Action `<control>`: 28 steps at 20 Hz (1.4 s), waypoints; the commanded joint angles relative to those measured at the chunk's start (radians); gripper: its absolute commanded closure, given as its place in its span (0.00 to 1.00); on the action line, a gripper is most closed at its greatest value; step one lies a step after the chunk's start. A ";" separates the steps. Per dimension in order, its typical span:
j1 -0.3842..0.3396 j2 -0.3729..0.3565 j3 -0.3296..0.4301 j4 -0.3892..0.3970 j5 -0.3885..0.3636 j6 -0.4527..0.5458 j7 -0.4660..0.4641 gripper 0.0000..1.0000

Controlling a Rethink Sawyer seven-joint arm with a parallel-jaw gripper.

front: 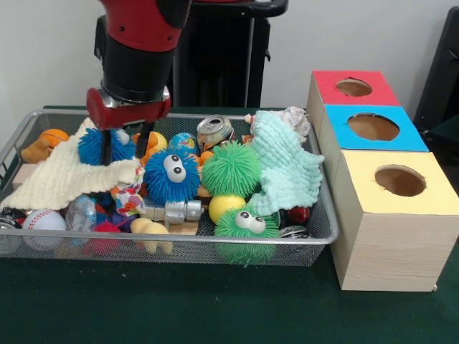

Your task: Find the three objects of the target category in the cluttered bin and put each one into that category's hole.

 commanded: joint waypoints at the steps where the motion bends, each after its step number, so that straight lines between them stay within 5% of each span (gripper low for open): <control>1: -0.053 0.092 0.047 0.000 -0.037 -0.144 -0.007 0.00; 10: -0.064 0.118 0.042 0.003 -0.031 -0.230 -0.002 0.00; 28: -0.007 0.035 0.003 0.050 0.104 -0.112 0.087 0.00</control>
